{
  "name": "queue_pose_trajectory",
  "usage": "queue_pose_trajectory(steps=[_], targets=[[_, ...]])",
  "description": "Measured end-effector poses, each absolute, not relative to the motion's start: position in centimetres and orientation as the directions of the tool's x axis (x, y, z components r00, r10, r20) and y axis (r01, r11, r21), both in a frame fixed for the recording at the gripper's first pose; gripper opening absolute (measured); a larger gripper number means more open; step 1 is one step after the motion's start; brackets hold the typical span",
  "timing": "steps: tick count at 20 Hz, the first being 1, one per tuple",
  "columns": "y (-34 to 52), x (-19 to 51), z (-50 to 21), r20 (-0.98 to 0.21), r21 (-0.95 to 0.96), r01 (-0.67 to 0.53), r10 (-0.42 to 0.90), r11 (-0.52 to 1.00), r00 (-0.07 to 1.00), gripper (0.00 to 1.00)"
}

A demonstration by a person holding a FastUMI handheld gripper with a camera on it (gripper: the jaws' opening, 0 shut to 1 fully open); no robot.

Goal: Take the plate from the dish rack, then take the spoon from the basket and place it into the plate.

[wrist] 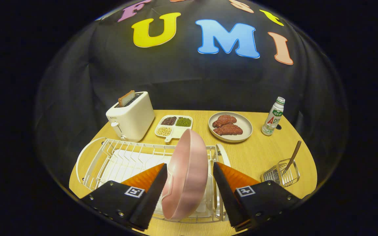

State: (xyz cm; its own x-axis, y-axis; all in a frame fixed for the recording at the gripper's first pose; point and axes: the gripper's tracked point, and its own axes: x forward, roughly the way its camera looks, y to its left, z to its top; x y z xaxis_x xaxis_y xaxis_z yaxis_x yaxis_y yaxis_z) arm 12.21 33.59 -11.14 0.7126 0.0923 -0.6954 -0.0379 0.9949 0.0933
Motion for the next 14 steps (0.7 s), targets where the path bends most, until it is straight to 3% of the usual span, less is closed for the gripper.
queue_pose_trajectory(steps=[5,8,14], targets=[[33.8,12.3,-13.3,-0.773,0.139,-0.005,0.112,0.99,0.624,0.72],[34.0,12.3,-14.6,-0.804,0.139,-0.002,0.114,0.99,0.584,0.43],[32.7,11.9,-14.5,-0.843,0.11,0.098,0.041,0.989,0.536,0.32]])
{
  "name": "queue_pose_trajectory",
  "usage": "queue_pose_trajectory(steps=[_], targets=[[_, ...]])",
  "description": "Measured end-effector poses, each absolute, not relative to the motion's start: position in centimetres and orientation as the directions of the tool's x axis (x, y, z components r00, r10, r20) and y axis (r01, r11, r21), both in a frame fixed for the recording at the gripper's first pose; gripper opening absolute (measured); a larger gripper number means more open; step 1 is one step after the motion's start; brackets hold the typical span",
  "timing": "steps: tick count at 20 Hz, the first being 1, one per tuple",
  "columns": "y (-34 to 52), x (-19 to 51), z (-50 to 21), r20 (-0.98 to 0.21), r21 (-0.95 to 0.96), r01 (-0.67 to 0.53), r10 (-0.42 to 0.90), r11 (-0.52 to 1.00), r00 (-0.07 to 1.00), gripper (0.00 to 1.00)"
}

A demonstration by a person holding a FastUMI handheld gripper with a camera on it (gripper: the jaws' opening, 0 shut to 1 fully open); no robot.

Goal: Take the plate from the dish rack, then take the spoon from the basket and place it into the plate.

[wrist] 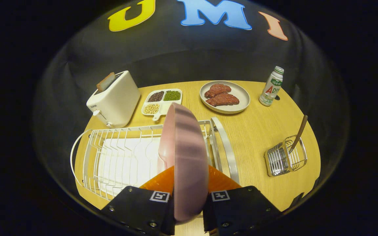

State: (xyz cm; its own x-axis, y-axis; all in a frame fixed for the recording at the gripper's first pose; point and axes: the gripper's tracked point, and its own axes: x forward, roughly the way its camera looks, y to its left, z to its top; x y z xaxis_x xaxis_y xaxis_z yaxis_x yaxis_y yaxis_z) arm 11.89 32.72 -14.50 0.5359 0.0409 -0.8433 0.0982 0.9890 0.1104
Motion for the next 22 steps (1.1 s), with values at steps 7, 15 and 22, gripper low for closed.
queue_pose_trajectory(steps=[7,15,22], targets=[[32.6,12.6,-12.4,-0.81,-0.027,0.093,-0.076,0.995,0.581,0.29],[33.3,13.4,-9.0,-0.728,-0.312,0.024,-0.255,0.95,0.637,0.29],[34.4,12.7,-6.4,-0.69,-0.375,-0.012,-0.27,0.927,0.672,0.29]])
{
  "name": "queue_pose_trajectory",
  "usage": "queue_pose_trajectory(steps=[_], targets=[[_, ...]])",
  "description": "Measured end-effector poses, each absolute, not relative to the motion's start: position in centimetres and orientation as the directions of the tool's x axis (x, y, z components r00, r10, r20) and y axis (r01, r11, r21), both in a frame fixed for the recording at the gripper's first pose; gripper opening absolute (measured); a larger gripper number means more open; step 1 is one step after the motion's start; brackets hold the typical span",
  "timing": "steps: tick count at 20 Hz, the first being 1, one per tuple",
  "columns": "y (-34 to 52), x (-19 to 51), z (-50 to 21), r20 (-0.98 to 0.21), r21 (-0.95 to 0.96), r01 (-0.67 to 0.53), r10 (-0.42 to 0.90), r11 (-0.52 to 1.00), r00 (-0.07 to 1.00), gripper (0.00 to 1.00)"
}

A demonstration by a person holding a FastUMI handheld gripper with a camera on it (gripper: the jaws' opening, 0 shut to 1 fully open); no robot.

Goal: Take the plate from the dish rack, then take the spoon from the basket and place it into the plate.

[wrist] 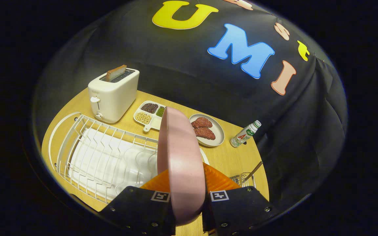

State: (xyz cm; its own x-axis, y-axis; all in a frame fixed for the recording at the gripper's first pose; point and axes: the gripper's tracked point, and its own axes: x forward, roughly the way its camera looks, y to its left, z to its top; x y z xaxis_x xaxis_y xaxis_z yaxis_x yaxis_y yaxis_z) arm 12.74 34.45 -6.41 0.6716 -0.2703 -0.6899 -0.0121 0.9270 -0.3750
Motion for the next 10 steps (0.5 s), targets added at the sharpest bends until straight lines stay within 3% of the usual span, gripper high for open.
queue_pose_trajectory(steps=[10], targets=[[38.6,4.9,-2.0,-0.693,-0.167,-0.026,-0.099,0.986,0.714,0.29]])
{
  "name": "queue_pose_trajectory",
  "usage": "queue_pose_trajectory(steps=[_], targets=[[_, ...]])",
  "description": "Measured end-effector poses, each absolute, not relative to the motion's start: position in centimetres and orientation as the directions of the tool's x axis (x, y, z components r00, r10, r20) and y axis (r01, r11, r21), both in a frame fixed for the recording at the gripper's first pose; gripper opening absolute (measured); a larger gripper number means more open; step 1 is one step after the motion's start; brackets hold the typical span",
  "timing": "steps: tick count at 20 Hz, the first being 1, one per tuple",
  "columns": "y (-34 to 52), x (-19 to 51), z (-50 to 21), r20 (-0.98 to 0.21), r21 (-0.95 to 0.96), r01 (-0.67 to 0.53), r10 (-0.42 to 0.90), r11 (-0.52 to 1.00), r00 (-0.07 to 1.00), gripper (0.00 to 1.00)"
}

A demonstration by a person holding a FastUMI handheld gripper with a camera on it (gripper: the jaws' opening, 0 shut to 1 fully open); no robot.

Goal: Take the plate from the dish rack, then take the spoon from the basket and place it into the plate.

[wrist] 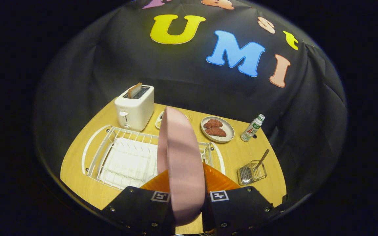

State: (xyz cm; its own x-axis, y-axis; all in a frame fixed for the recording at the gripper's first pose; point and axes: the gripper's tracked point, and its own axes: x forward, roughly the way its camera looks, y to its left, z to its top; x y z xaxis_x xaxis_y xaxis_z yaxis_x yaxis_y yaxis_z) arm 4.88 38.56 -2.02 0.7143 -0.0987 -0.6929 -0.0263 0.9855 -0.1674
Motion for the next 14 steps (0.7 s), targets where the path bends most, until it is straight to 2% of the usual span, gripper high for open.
queue_pose_trajectory(steps=[7,14], targets=[[41.1,-3.2,-3.4,-0.731,-0.035,-0.087,0.034,0.996,0.682,0.29],[42.5,-8.6,-9.4,-0.765,0.17,-0.083,0.185,0.982,0.617,0.29]])
